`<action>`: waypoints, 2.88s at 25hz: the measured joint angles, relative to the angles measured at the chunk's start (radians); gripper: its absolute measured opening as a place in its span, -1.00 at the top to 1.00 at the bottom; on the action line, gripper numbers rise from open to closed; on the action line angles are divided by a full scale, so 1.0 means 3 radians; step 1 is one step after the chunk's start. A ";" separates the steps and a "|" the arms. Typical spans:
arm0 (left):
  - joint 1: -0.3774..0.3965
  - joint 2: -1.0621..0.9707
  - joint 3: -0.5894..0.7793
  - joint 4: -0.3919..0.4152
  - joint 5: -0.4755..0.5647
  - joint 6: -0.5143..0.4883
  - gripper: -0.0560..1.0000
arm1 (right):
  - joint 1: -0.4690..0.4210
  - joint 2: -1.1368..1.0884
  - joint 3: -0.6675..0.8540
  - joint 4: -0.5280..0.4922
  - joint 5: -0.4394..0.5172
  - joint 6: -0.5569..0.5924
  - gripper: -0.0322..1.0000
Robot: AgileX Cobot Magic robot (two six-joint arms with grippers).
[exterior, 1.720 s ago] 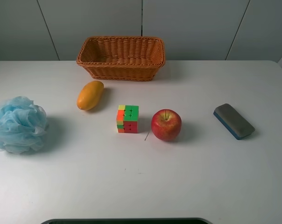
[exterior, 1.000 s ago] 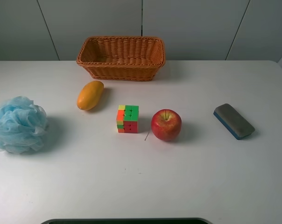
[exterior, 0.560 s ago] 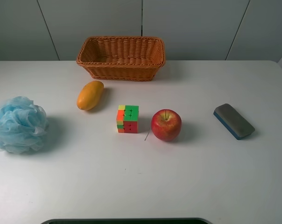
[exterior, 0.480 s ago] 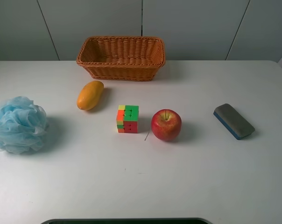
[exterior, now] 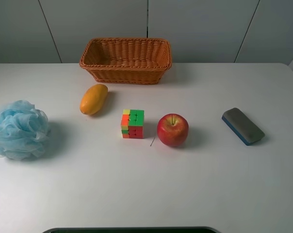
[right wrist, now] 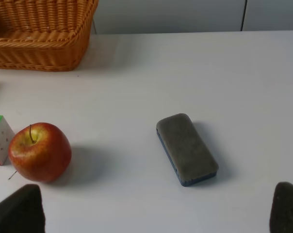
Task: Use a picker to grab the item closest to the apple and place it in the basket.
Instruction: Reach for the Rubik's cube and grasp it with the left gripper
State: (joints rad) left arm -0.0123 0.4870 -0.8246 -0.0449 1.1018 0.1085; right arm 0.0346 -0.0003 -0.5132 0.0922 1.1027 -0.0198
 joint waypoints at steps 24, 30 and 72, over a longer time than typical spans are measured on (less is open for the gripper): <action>-0.1798 0.4009 -0.1923 0.0294 -0.0260 -0.1439 -0.51 | 0.0000 0.0000 0.0000 0.0000 0.0000 0.0000 -0.41; -0.2218 0.4590 -0.2229 0.0301 -0.0283 -0.1804 -0.51 | 0.0000 0.0000 0.0000 0.0000 0.0000 0.0000 -0.41; -0.2467 0.5786 -0.2445 -0.0022 -0.0681 -0.2608 -0.51 | 0.0000 0.0000 0.0000 0.0000 0.0000 0.0000 -0.41</action>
State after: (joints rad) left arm -0.7525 2.2228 -1.5582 -0.0514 0.8973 -0.6738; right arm 0.0346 -0.0003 -0.5132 0.0922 1.1027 -0.0198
